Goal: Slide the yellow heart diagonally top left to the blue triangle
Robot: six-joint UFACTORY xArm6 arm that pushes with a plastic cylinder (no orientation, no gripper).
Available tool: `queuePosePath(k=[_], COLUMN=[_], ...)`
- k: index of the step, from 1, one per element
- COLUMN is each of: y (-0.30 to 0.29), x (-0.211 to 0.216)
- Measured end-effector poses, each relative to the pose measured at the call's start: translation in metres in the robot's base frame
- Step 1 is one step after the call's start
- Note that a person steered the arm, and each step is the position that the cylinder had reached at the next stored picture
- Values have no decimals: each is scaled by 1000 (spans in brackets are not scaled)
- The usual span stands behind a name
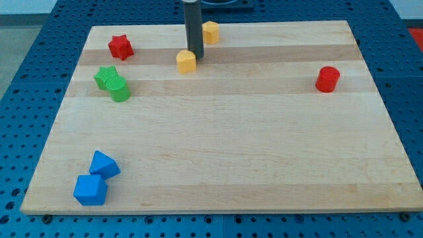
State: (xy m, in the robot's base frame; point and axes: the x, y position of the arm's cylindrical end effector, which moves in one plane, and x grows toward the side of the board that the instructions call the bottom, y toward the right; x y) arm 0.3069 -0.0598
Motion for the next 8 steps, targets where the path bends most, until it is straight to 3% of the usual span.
queuePosePath(k=[3,5,7,8], y=[-37,-18,5,-17], x=[131,181,78,78])
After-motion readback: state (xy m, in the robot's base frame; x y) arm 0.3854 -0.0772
